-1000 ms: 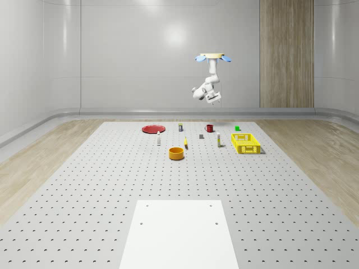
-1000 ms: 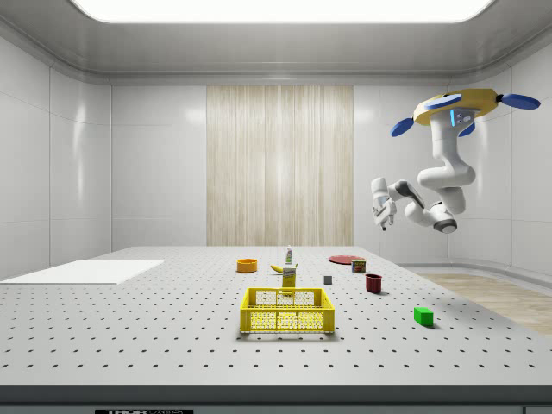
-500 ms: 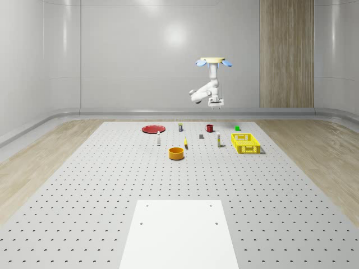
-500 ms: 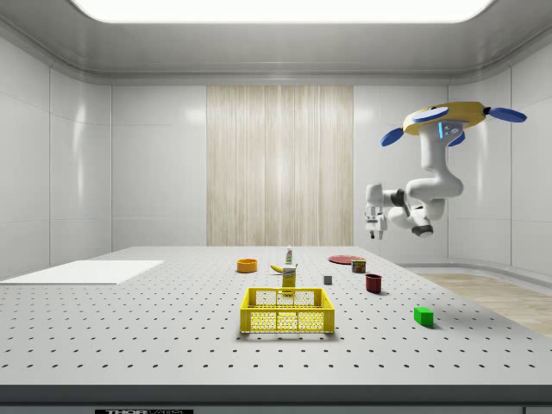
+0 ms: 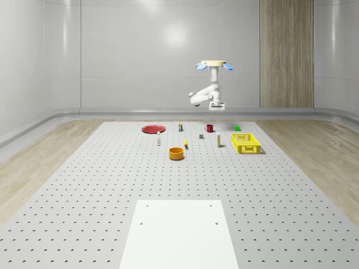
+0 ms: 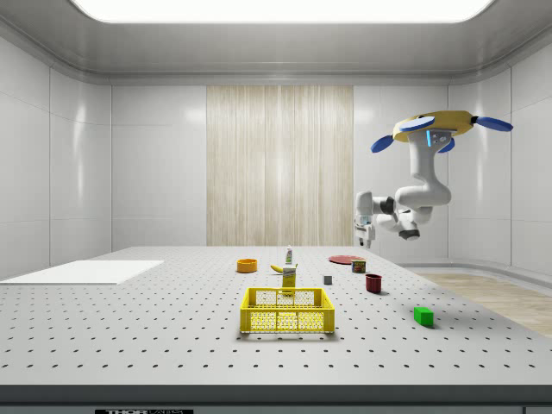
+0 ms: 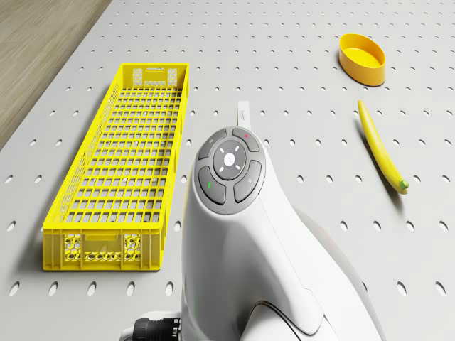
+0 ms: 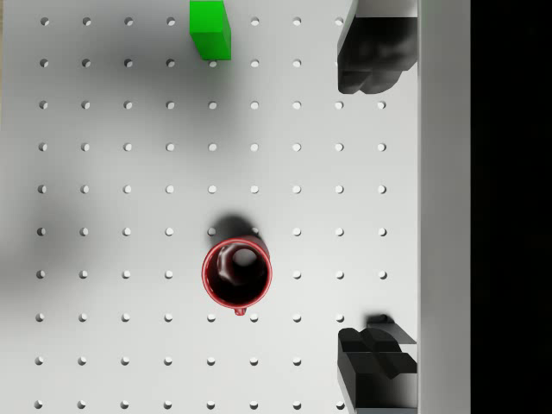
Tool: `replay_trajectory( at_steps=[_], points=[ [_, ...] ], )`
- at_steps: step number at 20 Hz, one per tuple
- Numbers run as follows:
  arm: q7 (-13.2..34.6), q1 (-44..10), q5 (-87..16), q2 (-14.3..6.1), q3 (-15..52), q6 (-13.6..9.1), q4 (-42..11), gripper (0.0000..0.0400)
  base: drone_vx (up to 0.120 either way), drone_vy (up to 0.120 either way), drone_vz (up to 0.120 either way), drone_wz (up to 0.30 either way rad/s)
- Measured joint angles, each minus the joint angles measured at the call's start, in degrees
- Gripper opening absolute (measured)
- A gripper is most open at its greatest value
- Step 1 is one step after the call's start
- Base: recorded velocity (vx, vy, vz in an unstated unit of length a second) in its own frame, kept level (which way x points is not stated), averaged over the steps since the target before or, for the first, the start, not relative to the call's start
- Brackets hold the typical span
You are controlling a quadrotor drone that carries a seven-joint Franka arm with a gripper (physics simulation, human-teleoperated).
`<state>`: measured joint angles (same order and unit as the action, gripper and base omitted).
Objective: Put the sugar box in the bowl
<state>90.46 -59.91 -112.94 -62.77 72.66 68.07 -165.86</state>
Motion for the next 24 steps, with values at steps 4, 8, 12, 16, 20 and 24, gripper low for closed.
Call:
replay_trajectory(
  at_steps=[4,8,12,16,20,24],
  points=[
    [0.57,-0.67,0.58,-1.26,0.52,0.95,0.08,0.04,0.12,0.0,-0.12,0.0],
    [1.05,-1.19,1.19,-2.47,0.97,1.97,0.16,0.04,0.12,0.0,-0.07,0.0],
    [1.47,-1.64,1.8,-3.63,1.36,2.99,0.24,0.04,0.12,0.0,0.0,0.0],
    [1.84,-2.04,2.39,-4.77,1.73,4.02,0.32,0.04,0.12,0.0,-0.09,0.0],
    [2.18,-2.41,2.96,-5.86,2.06,5.02,0.4,0.04,0.12,0.0,-0.07,0.0],
    [2.5,-2.74,3.51,-6.92,2.37,5.99,0.47,0.04,0.12,0.0,-0.05,0.0]
  ],
)
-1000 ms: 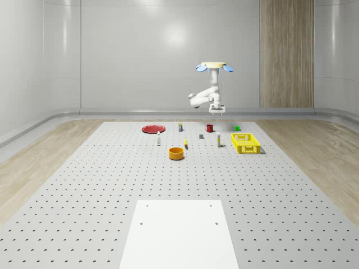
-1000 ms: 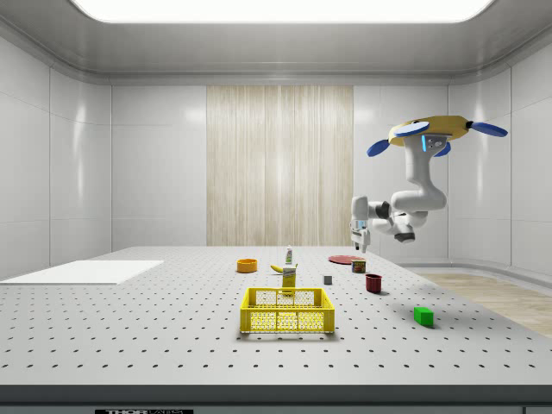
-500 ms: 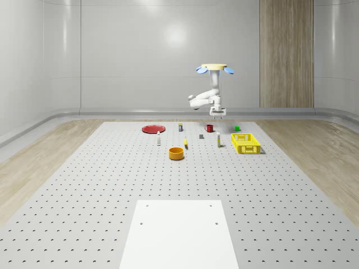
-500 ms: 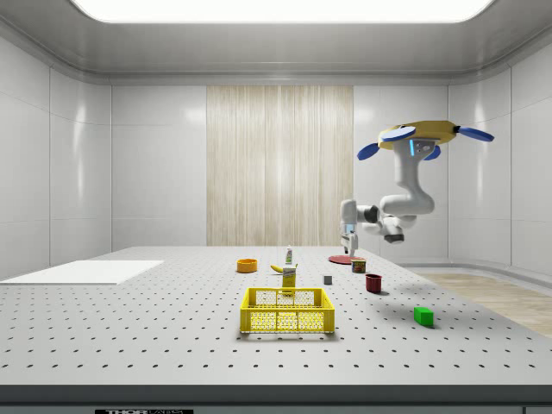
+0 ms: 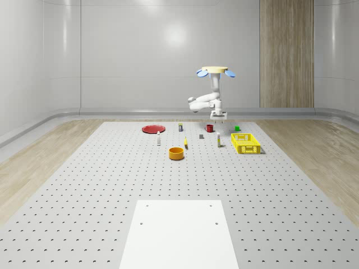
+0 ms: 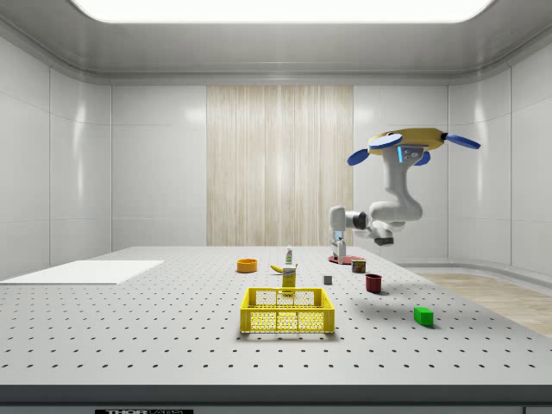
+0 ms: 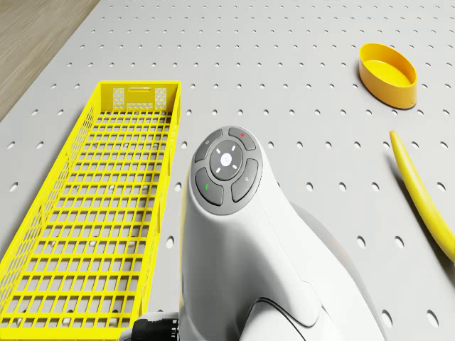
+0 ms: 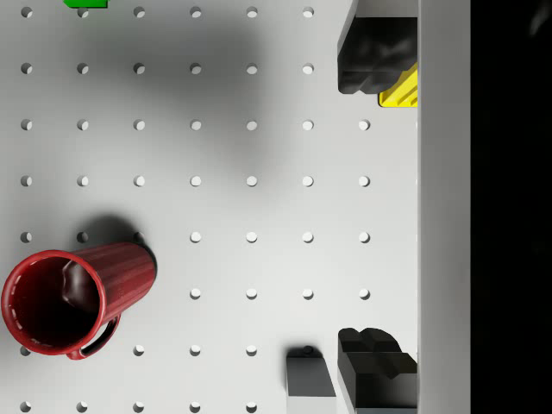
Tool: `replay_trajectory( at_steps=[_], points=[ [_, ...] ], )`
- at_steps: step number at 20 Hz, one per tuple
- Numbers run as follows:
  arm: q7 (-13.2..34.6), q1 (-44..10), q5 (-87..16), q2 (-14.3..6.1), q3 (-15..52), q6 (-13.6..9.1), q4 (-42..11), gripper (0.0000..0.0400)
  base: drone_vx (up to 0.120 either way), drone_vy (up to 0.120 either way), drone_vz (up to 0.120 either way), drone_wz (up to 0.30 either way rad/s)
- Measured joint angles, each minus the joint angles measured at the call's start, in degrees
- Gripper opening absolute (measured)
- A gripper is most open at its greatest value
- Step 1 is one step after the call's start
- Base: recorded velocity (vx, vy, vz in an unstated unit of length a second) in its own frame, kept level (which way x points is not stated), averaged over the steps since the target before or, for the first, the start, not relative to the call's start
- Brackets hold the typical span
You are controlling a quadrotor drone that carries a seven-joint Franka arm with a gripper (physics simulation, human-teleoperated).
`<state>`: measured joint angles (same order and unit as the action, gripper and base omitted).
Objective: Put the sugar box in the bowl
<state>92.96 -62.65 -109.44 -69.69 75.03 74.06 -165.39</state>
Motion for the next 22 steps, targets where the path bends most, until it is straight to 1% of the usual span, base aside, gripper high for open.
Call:
replay_trajectory(
  at_steps=[3,7,11,22],
  points=[
    [0.22,-0.24,0.39,-0.77,0.21,0.71,0.05,0.04,0.12,0.0,-0.08,0.0],
    [0.5,-0.54,0.89,-1.77,0.48,1.64,0.12,0.04,0.12,0.0,0.0,0.0],
    [0.76,-0.82,1.36,-2.73,0.73,2.53,0.18,0.04,0.12,-0.09,0.0,0.0],
    [1.4,-1.51,2.53,-5.2,1.32,4.82,0.33,0.04,0.12,0.0,0.0,0.0]
  ],
)
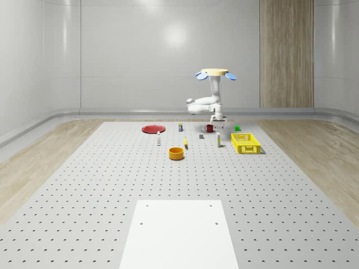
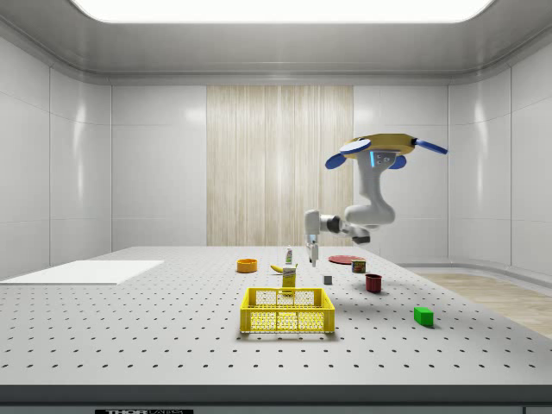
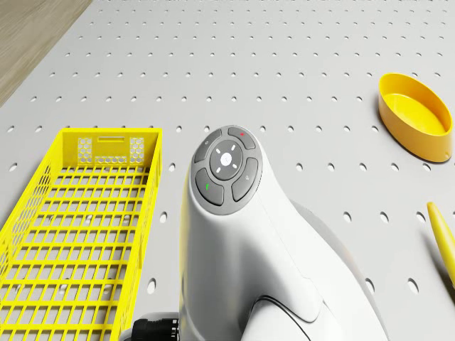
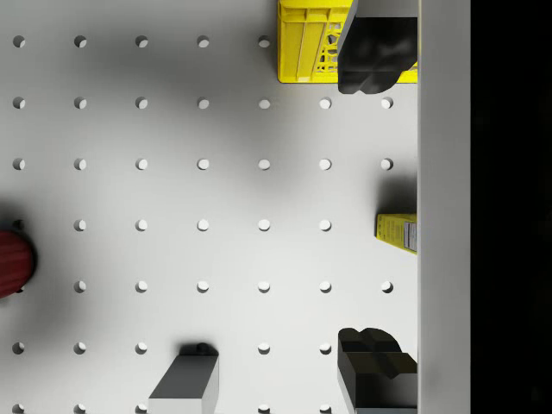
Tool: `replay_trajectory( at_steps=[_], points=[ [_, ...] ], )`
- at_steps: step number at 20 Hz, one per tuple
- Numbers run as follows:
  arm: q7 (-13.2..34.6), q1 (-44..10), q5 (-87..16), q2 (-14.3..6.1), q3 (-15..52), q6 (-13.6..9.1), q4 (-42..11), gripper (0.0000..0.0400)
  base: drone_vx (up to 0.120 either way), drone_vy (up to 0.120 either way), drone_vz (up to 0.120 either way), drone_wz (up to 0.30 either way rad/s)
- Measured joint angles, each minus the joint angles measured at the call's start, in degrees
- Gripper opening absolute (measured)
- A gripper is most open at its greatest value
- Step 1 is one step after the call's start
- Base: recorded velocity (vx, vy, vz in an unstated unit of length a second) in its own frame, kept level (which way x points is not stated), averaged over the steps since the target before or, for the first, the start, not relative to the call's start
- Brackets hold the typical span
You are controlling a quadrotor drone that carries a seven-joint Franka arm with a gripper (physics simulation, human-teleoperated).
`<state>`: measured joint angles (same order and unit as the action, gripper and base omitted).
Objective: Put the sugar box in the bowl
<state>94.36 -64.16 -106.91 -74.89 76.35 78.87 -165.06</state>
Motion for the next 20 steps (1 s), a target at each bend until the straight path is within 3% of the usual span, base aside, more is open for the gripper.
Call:
replay_trajectory(
  at_steps=[11,18,20],
  points=[
    [0.53,-0.58,1.01,-2.21,0.49,2.05,0.13,0.04,0.12,-0.04,0.0,0.0],
    [0.82,-0.91,1.59,-3.48,0.75,3.24,0.19,0.04,0.12,0.0,0.0,0.0],
    [0.89,-0.99,1.72,-3.84,0.79,3.57,0.22,0.04,0.0,0.0,0.0,0.0]
  ],
)
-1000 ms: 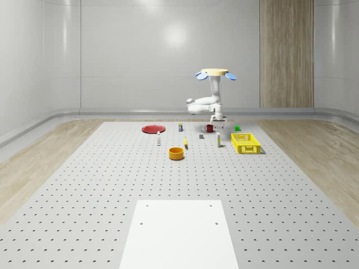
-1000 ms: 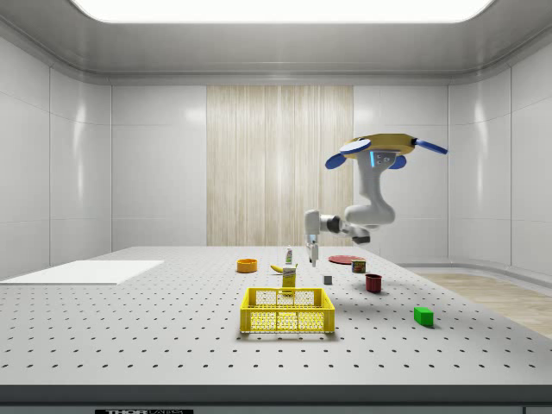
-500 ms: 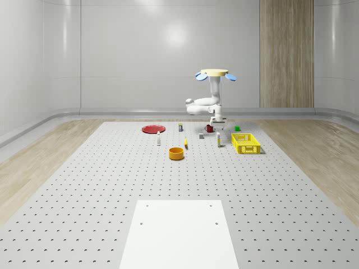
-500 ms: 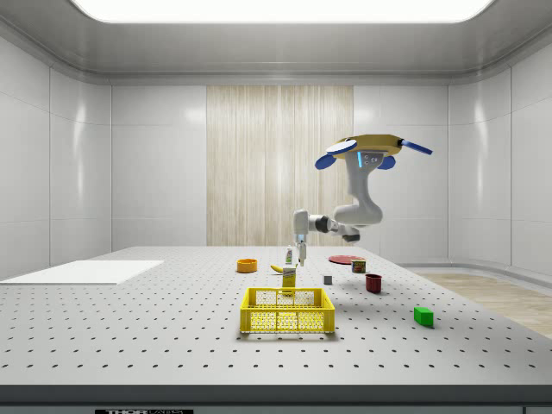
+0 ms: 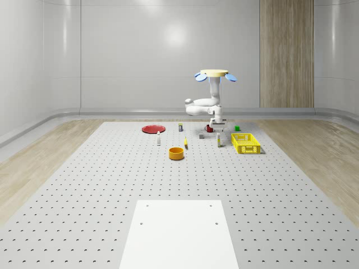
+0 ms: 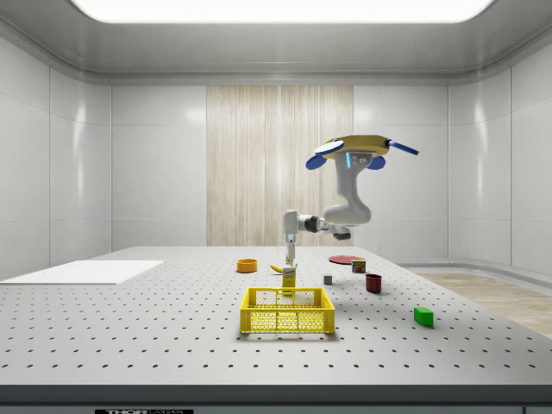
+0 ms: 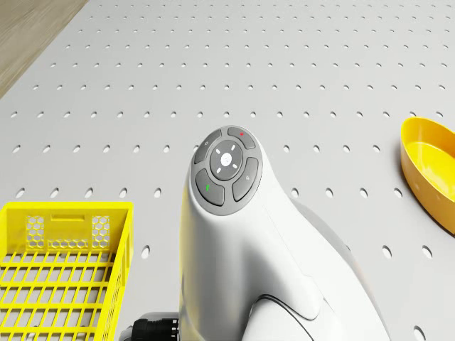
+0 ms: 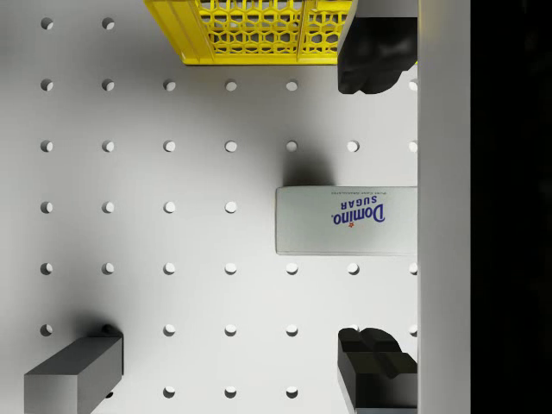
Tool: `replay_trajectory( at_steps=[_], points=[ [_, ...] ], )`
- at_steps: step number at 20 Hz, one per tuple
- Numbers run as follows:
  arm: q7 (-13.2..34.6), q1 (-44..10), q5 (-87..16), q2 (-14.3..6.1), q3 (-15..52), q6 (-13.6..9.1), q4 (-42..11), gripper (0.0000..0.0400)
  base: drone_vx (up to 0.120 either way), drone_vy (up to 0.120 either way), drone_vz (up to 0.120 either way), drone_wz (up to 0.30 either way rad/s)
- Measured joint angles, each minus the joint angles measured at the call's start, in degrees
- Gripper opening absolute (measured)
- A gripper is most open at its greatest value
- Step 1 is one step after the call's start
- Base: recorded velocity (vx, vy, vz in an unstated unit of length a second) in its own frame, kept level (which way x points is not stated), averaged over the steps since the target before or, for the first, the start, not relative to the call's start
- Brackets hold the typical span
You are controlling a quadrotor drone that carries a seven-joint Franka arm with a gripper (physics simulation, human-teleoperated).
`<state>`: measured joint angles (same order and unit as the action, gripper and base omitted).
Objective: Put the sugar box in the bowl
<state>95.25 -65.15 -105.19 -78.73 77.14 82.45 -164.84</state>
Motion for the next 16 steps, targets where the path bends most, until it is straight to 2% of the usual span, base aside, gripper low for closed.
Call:
replay_trajectory(
  at_steps=[9,16],
  points=[
    [-0.24,-0.26,-4.25,-1.95,-4.89,3.43,1.0,0.04,0.0,0.0,0.0,0.0],
    [-0.96,0.13,-5.76,-2.93,-6.72,5.06,1.56,0.04,0.0,0.0,0.0,0.0]
  ],
)
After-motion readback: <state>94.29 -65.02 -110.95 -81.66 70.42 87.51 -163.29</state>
